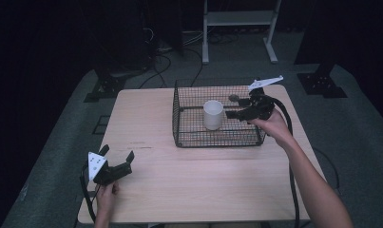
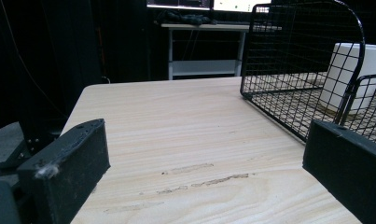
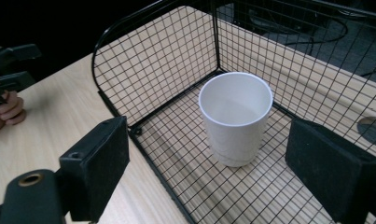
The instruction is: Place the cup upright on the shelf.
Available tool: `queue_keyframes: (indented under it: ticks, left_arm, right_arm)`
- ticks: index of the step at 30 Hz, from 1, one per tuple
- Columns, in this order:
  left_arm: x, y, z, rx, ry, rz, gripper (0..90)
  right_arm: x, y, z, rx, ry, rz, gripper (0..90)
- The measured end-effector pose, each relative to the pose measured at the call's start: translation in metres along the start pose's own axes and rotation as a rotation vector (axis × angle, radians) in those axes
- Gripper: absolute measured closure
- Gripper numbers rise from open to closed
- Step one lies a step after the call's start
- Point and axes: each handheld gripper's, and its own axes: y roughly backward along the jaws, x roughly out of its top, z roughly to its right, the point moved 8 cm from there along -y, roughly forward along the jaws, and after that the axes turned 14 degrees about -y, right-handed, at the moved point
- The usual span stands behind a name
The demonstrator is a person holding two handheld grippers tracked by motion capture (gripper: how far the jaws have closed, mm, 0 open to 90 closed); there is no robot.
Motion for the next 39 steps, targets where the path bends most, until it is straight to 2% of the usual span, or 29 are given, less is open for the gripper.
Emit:
queue_keyframes:
  ticks: [4, 9, 15, 27, 39]
  left_arm:
    - [0.0, 0.0, 0.0, 0.0, -0.001, 0.0, 0.0]
    - [0.0, 0.0, 0.0, 0.0, 0.001, 0.0, 0.0]
    - [0.0, 0.0, 0.0, 0.0, -0.001, -0.001, 0.0]
    - [0.0, 0.0, 0.0, 0.0, -0.001, -0.001, 0.0]
    - [0.0, 0.0, 0.0, 0.001, -0.003, 0.0, 0.0]
  right_arm:
    - [-0.006, 0.003, -0.003, 0.003, 0.009, -0.017, 12.8]
    - [-0.012, 0.009, -0.011, 0.045, 0.014, 0.01, 12.8]
    - [-0.023, 0.014, -0.016, 0.055, 0.022, 0.002, 12.8]
    - [-0.044, 0.026, -0.014, 0.065, 0.018, 0.009, 12.8]
    - [-0.064, 0.029, -0.009, 0.075, 0.002, 0.005, 12.9]
